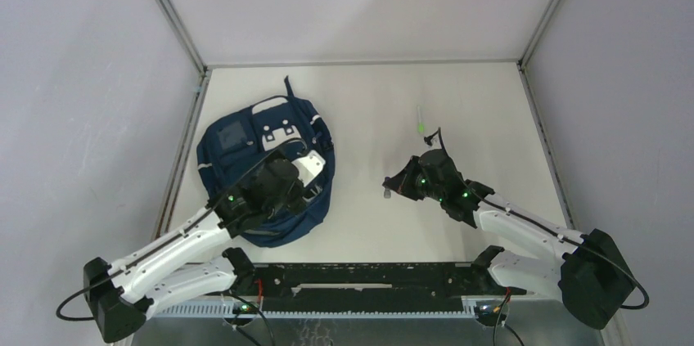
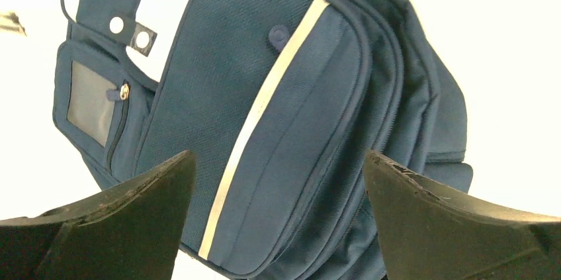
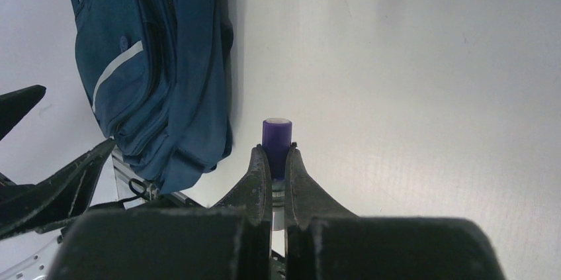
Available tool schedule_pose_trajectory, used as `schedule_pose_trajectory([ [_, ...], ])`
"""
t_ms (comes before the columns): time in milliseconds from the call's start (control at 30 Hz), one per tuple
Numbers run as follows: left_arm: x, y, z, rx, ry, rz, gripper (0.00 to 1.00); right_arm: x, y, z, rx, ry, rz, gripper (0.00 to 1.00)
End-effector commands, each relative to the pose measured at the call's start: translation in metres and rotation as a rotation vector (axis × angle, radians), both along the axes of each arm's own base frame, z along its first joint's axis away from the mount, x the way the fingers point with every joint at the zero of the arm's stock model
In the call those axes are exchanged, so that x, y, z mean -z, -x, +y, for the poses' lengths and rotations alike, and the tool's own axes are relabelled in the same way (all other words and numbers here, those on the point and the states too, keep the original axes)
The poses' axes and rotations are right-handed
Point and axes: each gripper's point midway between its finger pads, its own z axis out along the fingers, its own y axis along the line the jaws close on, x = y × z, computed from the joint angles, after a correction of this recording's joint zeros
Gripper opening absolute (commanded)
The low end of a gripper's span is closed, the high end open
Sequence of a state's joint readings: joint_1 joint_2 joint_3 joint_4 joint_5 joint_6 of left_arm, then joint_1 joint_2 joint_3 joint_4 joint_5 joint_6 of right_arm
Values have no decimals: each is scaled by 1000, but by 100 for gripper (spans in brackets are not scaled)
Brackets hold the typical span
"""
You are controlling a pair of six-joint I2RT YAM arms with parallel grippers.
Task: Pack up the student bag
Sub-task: Place the stationery in the student bag.
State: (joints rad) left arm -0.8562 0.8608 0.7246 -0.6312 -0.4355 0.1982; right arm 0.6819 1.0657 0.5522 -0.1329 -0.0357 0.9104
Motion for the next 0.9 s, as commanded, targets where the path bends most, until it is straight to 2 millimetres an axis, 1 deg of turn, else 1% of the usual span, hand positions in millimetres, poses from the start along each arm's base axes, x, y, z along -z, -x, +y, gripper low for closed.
schedule_pose_trajectory([
  [0,-6,-7,10,-75,4,11,99,-9,-4,5,-15,-26,-38,0],
  [67,2,-9,15,-91,-30,21,97,-9,-3,7,-23,-32,-32,0],
  [133,7,-9,12,-79,-36,39,95,-10,-2,9,-30,-42,-29,0],
  [233,7,-8,5,-55,-13,52,95,-11,-2,10,-32,-47,-32,0],
  [367,11,-12,5,-68,-25,42,95,-10,-3,11,-33,-47,-34,0],
  [467,16,-21,13,-116,-74,14,94,-10,-3,13,-39,-51,-31,0],
  [567,25,-26,18,-146,-140,23,91,-10,-3,14,-43,-54,-31,0],
  [667,24,-32,15,-167,-149,17,85,-9,-3,13,-44,-52,-30,0],
  [800,15,-40,12,-189,-137,-11,71,-10,-2,13,-47,-52,-30,0],
  [867,11,-42,12,-210,-135,-21,66,-9,-2,12,-46,-47,-30,0],
])
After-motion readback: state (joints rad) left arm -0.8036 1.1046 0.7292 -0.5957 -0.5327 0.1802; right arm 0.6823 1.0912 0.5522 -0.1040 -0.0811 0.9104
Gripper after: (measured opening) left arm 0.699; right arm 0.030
